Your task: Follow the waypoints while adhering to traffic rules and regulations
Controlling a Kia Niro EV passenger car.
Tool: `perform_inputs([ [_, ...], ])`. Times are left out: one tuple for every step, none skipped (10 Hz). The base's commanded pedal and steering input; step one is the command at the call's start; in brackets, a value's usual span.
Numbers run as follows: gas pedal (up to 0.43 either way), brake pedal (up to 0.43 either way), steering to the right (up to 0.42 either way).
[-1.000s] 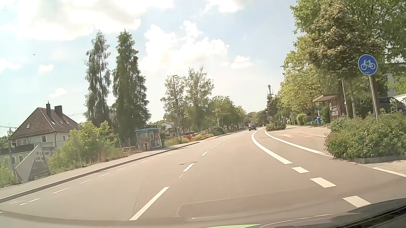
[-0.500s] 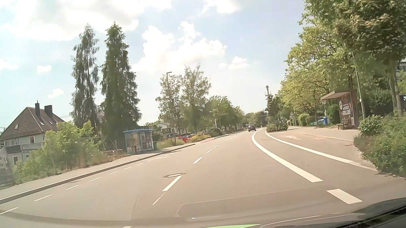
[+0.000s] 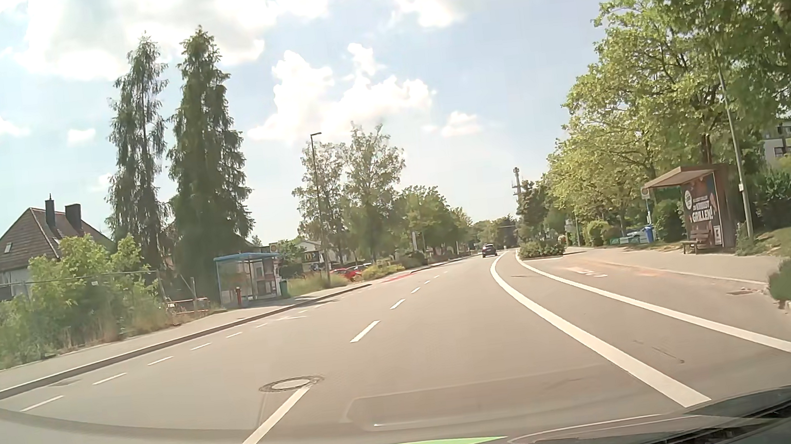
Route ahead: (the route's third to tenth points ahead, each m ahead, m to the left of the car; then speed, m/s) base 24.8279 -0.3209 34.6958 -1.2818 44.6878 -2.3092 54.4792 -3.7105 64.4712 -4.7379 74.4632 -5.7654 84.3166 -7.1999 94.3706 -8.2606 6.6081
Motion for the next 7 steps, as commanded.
perform_inputs([
  [0.150,0.000,0.004],
  [0.150,0.000,0.005],
  [0.157,0.000,0.005],
  [0.157,0.000,0.004],
  [0.157,0.000,0.005],
  [0.157,0.000,0.005],
  [0.157,0.000,0.004],
])
